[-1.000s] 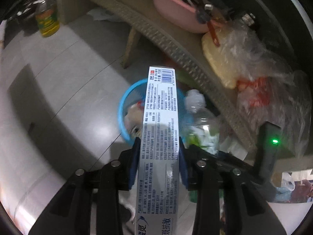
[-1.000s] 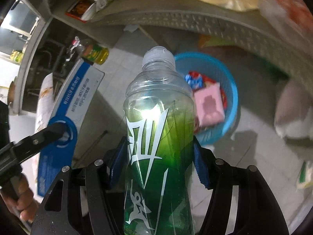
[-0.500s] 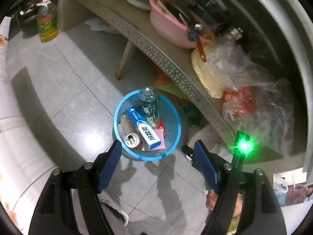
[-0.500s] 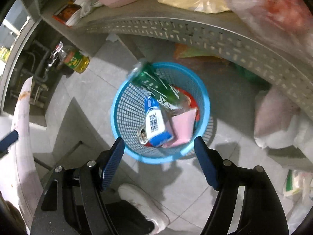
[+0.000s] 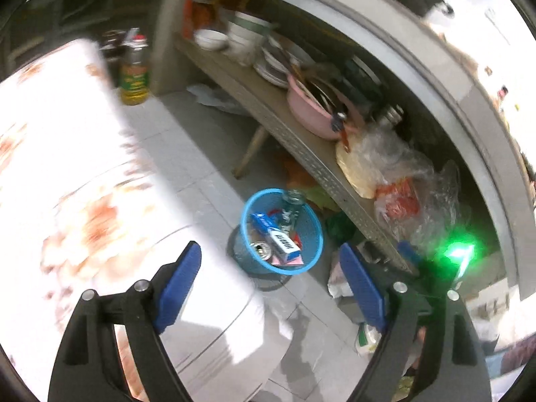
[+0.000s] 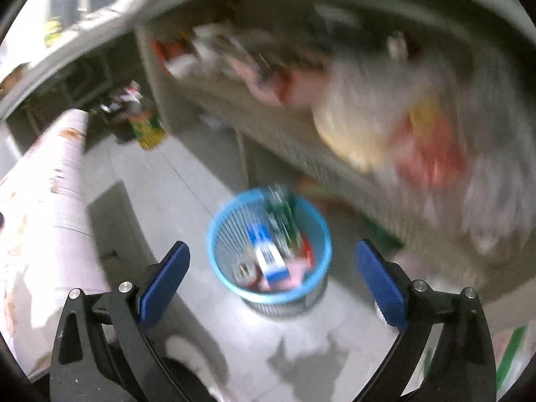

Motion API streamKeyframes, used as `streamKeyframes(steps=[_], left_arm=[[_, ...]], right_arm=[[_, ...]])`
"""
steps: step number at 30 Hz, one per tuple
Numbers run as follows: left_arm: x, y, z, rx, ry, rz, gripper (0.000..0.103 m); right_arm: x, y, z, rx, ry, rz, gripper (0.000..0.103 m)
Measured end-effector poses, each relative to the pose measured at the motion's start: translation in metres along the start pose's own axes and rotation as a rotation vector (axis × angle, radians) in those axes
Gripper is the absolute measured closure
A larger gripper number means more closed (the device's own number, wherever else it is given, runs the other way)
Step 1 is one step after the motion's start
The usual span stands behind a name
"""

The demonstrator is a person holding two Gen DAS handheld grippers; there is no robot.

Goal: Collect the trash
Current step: 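Move both grippers back over the table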

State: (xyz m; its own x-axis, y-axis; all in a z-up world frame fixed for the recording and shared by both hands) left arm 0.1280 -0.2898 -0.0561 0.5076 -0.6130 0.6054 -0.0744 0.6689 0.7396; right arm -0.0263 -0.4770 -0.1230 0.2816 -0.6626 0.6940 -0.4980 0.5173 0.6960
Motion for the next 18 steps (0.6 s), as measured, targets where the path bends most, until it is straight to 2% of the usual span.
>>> streamKeyframes(steps=[2, 4, 5, 8, 10, 11, 13, 15, 18], left_arm=[[-0.014, 0.022, -0.016, 0.015, 0.055, 0.028, 0.020], [-0.029, 0.049, -0.035, 0.063, 0.100, 0.075, 0.016], [-0.035, 0.062, -0.044, 0.096, 0.115, 0.094, 0.014], [-0.058, 0.112, -0.077, 0.258, 0.154, 0.158, 0.006], [-0.073, 0.140, -0.094, 0.322, 0.170, 0.204, 0.006], [-0.081, 0.154, -0.103, 0.351, 0.182, 0.222, 0.006], [-0.098, 0.175, -0.121, 0.385, 0.219, 0.236, 0.006], [-0.115, 0.192, -0.138, 0.400, 0.283, 0.266, 0.006], [-0.139, 0.213, -0.164, 0.406, 0.392, 0.315, 0.006]], right_arm=[[0.008, 0.020, -0.030, 0.019, 0.055, 0.077, 0.008], [0.012, 0.031, -0.060, 0.071, 0.112, 0.118, 0.008], [0.014, 0.041, -0.080, 0.119, 0.156, 0.139, 0.008], [0.017, 0.061, -0.122, 0.244, 0.235, 0.180, 0.008], [0.016, 0.078, -0.150, 0.398, 0.272, 0.194, 0.008], [0.015, 0.087, -0.165, 0.506, 0.277, 0.184, 0.008], [0.014, 0.092, -0.184, 0.625, 0.273, 0.148, 0.008], [0.010, 0.092, -0.212, 0.691, 0.275, 0.100, 0.008], [0.002, 0.085, -0.250, 0.748, 0.288, 0.000, 0.008]])
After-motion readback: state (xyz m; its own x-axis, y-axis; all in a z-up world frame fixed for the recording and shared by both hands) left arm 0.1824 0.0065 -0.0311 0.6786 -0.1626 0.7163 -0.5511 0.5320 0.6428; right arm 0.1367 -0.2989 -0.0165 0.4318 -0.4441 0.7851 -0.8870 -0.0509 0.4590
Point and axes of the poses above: each gripper's, at about its wrist camera, not at the fingertips, and y roughly against the way its jaws point, z to its right, x to its top, the point moved 3 cm from there along -y, roughly the way its jaws point, and after that the axes turned 15 degrees about -y, right-handed, at the moved point
